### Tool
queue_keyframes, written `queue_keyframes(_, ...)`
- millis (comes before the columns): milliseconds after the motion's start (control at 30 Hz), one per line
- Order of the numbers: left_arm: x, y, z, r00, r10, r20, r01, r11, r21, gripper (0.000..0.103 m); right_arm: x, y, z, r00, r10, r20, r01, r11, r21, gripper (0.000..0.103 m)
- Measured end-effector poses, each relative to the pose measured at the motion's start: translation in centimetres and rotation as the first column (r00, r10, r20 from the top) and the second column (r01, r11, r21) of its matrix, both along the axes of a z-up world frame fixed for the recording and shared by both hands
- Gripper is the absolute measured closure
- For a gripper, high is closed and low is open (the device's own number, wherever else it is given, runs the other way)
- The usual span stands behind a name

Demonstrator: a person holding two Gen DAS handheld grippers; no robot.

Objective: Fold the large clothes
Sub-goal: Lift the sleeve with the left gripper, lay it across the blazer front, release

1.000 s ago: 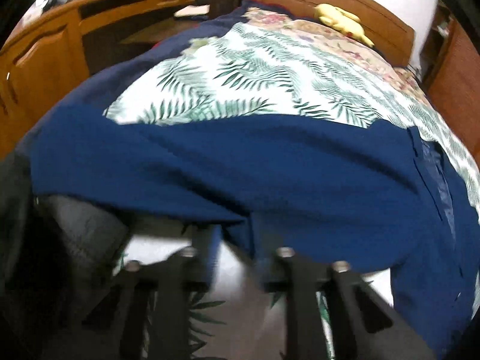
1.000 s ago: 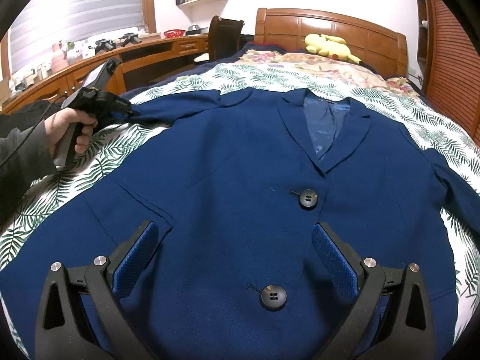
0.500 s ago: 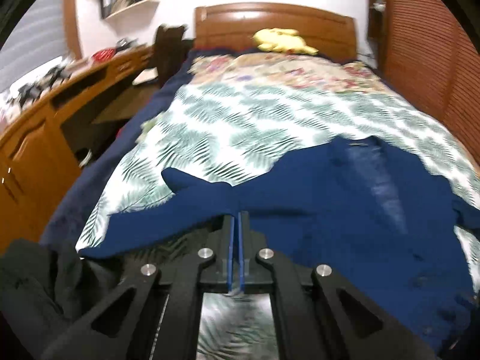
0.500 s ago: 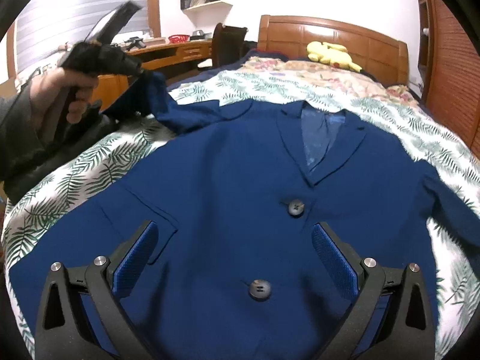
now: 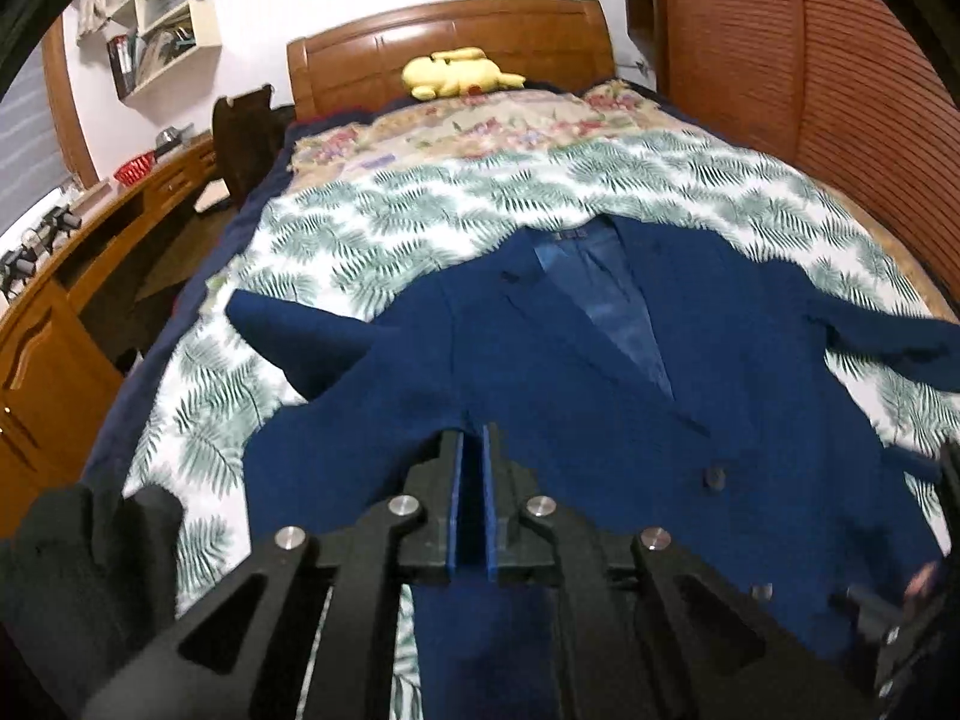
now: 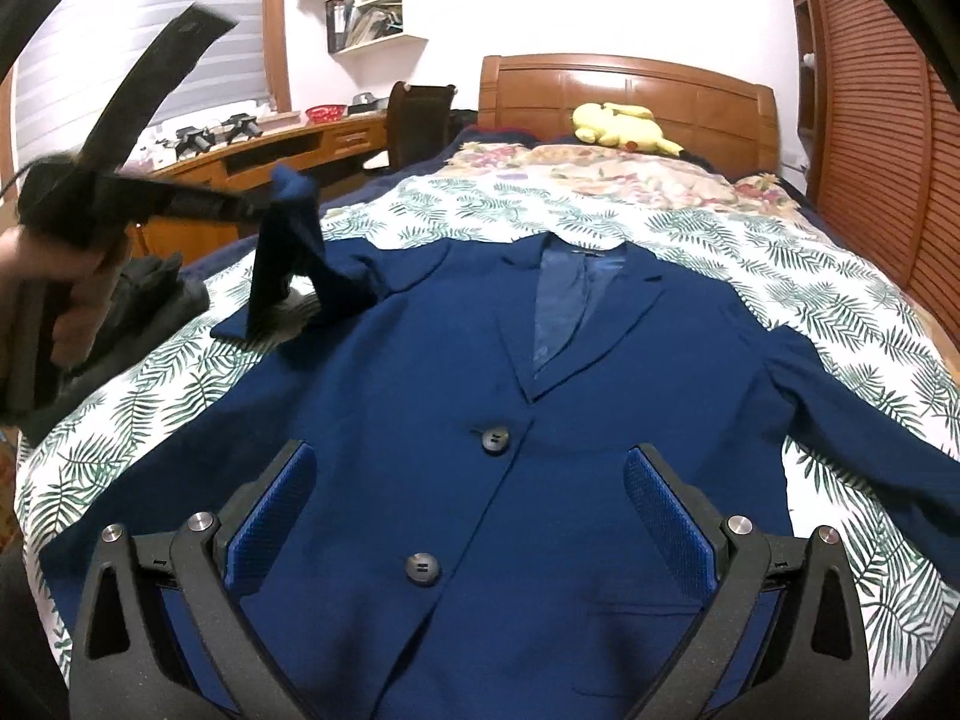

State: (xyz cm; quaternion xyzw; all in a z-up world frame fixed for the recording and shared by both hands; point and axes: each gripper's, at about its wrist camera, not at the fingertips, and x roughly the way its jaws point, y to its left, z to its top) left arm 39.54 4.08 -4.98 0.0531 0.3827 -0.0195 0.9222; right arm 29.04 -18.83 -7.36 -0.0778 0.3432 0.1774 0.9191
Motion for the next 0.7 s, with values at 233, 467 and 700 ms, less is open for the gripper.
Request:
queue_keyframes(233, -4.1, 1.8, -2.3, 1.000, 0.022, 0.009, -0.022, 0.998, -0.055, 0.091, 0.2, 0.8, -0.7, 1.000, 0.012, -0.011, -0.012, 1.000, -0.019, 0.000)
queue_keyframes(467, -9.5, 4.8, -4.0, 0.997, 0.060, 0.047, -0.056, 0.994, -0.093, 0.078, 0.2, 2.2, -1.7, 1.000, 0.027, -0.014, -0.028, 0.999, -0.040, 0.000)
queue_keyframes(700, -13.3, 7.8, -3.7, 0.992, 0.089, 0.093, -0.082, 0.994, -0.075, 0.069, -0.3, 4.5, -0.9, 0.998, 0.059, -0.015, -0.059, 0.998, -0.011, 0.000)
